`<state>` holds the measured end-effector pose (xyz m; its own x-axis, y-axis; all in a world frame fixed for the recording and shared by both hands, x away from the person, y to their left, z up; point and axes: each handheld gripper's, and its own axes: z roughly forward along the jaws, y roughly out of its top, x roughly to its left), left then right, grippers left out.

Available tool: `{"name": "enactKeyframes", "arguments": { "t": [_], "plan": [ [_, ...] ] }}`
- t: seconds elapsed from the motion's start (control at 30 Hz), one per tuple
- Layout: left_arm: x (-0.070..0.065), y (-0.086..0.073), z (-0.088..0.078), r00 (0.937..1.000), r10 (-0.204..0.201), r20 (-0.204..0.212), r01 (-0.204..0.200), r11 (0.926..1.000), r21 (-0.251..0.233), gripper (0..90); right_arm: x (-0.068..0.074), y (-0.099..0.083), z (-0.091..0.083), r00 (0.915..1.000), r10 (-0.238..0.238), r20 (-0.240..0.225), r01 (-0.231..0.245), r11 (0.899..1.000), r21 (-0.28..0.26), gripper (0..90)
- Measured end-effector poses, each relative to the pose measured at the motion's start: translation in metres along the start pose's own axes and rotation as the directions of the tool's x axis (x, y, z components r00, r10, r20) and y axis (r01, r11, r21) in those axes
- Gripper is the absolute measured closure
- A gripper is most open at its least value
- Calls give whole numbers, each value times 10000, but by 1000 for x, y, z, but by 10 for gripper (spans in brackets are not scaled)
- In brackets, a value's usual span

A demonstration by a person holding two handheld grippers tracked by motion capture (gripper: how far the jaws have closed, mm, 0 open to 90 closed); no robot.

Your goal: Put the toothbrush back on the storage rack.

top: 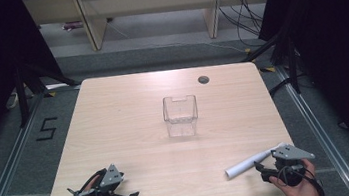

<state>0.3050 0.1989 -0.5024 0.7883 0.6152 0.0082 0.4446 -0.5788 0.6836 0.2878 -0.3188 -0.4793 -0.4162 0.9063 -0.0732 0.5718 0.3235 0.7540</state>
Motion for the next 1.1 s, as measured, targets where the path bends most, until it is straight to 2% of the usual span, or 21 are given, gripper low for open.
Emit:
{"name": "enactKeyframes", "arguments": {
  "t": [0.17, 0.2, 0.3, 0.37, 0.4, 0.43, 0.47, 0.5, 0.53, 0.57, 0.6, 0.67, 0.73, 0.77, 0.8, 0.83, 0.87, 0.93, 0.97, 1.0, 1.1],
  "plan": [
    [-1, 0, 1, 10000, 3, -1, -3, 10000, -10, 155, -2, -1, -2, 9997, 218, 91, -219, 9997, 128, 313],
    [0, 0, 0, 10000, 17, -5, -17, 10000, 4, 155, -3, -2, -1, 9988, 463, -134, -461, 9988, 150, 338],
    [0, 0, 1, 10000, 8, -6, -8, 10000, 6, 155, -4, -3, -1, 9988, 485, -16, -485, 9987, 168, 346],
    [-1, 0, 1, 10000, -39, 54, 40, 10000, -11, 155, -5, -3, -1, 9991, 411, -67, -409, 9989, 249, 381],
    [-1, 0, 1, 10000, -50, 1, 50, 10000, 6, 155, -7, -3, -3, 9996, 280, 91, -282, 9993, 253, 447],
    [-1, 0, 1, 10000, 0, 72, 0, 10000, 33, 155, -7, -3, -3, 9996, 280, 91, -282, 9993, 253, 447],
    [-1, 0, 1, 10000, -35, 65, 35, 10000, 7, 155, -7, -3, -4, 9998, 171, 40, -172, 9995, 251, 558],
    [-1, 0, 1, 10000, -35, 65, 35, 10000, 7, 155, -7, -3, -4, 9998, 171, 40, -172, 9995, 251, 558],
    [-1, 0, 1, 10000, -39, 64, 39, 10000, 15, 155, -5, -1, -6, 9999, 32, 102, -36, 9991, 431, 656],
    [-1, 0, 1, 10000, -39, 64, 39, 10000, 15, 155, -5, -1, -6, 9999, 32, 102, -36, 9991, 431, 656],
    [0, 0, 1, 10000, -31, 67, 31, 10000, 19, 156, -4, -1, -6, 9999, -138, 32, 136, 9987, 482, 714],
    [0, 0, 1, 10000, -24, 24, 24, 10000, 12, 156, -6, -2, -5, 9995, -320, 66, 317, 9986, 434, 735],
    [0, 0, 1, 10000, -87, -4, 87, 10000, 46, 156, -6, -3, -5, 9996, -203, 215, 189, 9980, 611, 786],
    [0, 0, 1, 10000, 5, 82, -5, 10000, 42, 156, -8, -5, -3, 9989, -406, 242, 389, 9971, 660, 806],
    [-1, -1, 1, 9999, -103, 77, 103, 9999, 36, 156, -9, -5, -3, 9994, -235, 241, 216, 9968, 766, 825],
    [-1, -1, 1, 9999, -126, 81, 126, 9999, 48, 156, -13, -6, -2, 9988, -461, 181, 445, 9957, 815, 840],
    [0, -1, 1, 9999, -91, 84, 91, 10000, 39, 156, -13, -7, -2, 9992, -218, 339, 192, 9970, 752, 858],
    [1, 0, 2, 10000, 68, -10, -68, 9999, 92, 156, -21, -8, 1, 9979, -533, 356, 504, 9958, 766, 881],
    [1, 0, 2, 10000, 68, -10, -68, 9999, 92, 156, -22, -8, 3, 9980, -438, 460, 402, 9962, 775, 885],
    [1, 0, 2, 10000, 96, -21, -96, 9999, 96, 156, -24, -8, 4, 9981, -580, 227, 556, 9940, 946, 886],
    [0, -1, 2, 10000, -67, 16, 67, 9999, 75, 156, -25, -8, 7, 9984, -442, 353, 410, 9952, 884, 887]
  ]
}}
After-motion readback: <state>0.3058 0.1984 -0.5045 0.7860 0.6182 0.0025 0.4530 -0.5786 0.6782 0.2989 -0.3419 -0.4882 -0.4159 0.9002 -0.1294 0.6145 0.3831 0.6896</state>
